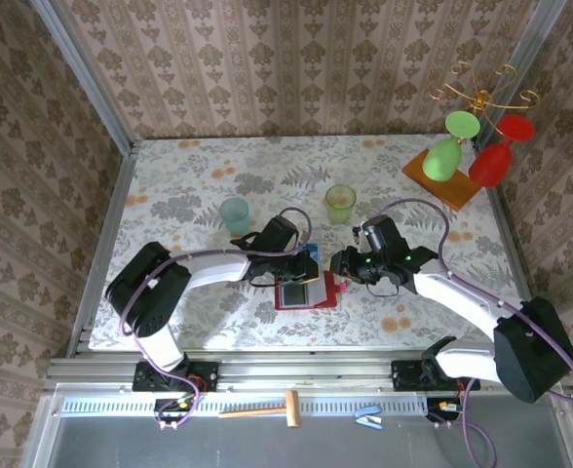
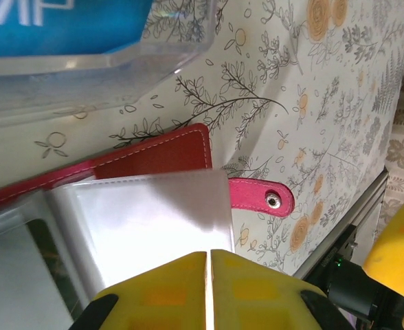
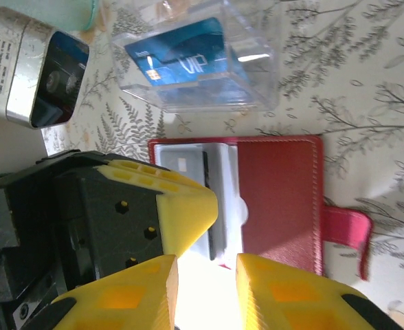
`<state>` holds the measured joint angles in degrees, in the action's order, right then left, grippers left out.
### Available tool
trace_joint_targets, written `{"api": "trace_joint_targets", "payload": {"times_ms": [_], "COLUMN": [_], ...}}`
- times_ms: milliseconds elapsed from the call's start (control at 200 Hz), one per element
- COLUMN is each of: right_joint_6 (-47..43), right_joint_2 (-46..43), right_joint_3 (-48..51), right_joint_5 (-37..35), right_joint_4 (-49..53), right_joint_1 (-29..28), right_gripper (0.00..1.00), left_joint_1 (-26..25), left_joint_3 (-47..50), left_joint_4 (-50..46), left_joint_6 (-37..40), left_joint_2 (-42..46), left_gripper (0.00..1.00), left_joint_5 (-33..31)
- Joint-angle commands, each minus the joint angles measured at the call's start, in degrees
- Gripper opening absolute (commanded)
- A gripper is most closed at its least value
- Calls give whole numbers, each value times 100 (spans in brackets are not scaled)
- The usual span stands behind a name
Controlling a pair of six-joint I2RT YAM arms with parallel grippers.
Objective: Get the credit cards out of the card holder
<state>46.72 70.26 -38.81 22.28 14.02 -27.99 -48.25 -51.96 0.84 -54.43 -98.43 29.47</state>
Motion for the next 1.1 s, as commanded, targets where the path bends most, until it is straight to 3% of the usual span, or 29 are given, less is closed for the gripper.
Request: {"api": "trace_joint_targets", "payload": {"times_ms": [0, 490, 1095], "right_joint_6": [-84, 87, 336], "right_joint_2": [-276, -672, 178], "right_joint_3": [165, 584, 198], "right_joint_5": [-172, -49, 160], "right_joint_4": [311, 105, -467], "right_joint_1": [111, 224, -113], "right_gripper": [31, 31, 28], "left_joint_1": [-113, -194, 227], "left_joint_3": [-273, -545, 646], "left_joint_4": [19, -66, -33], "left_joint_6": [-6, -19, 29], "left_joint_2": [-205, -389, 931], "left_gripper": [11, 10, 10], "left_joint_5": [147, 134, -326]}}
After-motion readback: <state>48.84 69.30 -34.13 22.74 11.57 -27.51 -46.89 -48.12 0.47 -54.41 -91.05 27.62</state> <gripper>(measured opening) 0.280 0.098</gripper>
